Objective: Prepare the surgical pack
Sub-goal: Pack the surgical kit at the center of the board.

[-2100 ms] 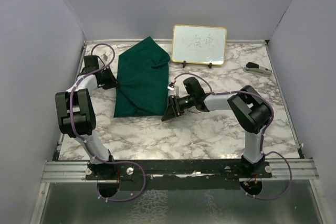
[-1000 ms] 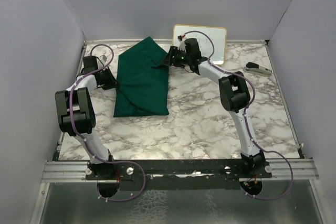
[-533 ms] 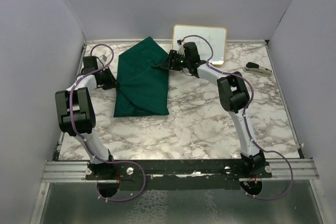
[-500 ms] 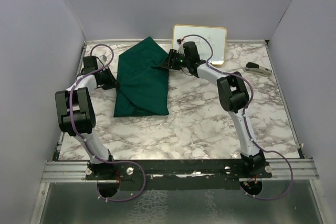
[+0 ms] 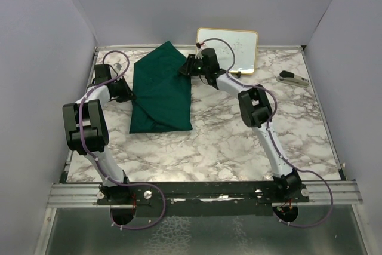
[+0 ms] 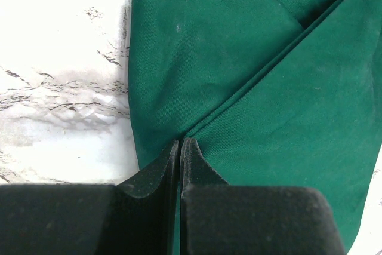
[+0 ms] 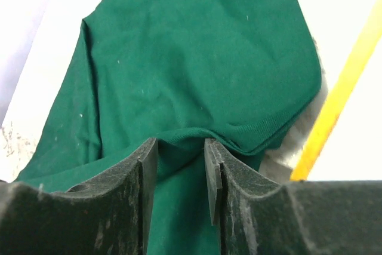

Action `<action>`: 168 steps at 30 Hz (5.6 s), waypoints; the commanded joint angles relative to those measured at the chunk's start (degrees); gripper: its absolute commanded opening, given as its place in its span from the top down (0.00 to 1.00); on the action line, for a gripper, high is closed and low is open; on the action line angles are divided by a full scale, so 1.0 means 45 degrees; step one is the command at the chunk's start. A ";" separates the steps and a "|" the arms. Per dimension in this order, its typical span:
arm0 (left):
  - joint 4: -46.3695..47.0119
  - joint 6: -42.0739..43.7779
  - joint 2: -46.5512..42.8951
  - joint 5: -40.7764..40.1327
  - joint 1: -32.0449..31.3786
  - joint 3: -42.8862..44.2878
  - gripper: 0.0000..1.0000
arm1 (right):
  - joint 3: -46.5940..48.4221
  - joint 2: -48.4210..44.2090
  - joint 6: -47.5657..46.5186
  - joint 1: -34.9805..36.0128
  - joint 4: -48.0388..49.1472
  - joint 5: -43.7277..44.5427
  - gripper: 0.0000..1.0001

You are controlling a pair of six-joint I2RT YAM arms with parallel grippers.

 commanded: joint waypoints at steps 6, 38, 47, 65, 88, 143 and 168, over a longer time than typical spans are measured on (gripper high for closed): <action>-0.0267 0.0110 0.0147 -0.0096 -0.0079 -0.0350 1.00 | 0.3508 0.2270 -0.1658 -0.0014 0.1878 0.1313 0.57; -0.0444 0.1233 -0.1379 -0.2019 -0.2649 0.3174 0.41 | -0.3916 -0.4815 -0.2110 -0.0977 -0.1538 -0.4404 0.44; -0.0642 0.1716 0.4355 -0.0703 -0.4789 0.9735 0.39 | -0.5138 -0.5184 -0.2636 -0.1434 -0.1611 -0.3201 0.43; -0.0553 0.3992 0.9829 -0.2514 -0.6187 1.5344 0.36 | -0.6694 -0.5395 -0.2519 -0.1816 -0.0897 -0.3539 0.45; 0.0197 0.3015 1.0674 -0.1481 -0.6213 1.5151 0.66 | -0.6791 -0.4815 -0.1188 -0.1595 0.0064 -0.5204 0.49; -0.0867 0.1410 0.2946 0.0692 -0.2097 0.7340 0.44 | -0.5950 -0.4529 0.0535 -0.1150 0.0205 -0.4974 0.52; 0.1410 -0.0632 -0.4645 0.0642 0.0349 -0.3649 0.01 | -1.3055 -0.7782 0.2227 -0.0483 0.4225 -0.8657 0.11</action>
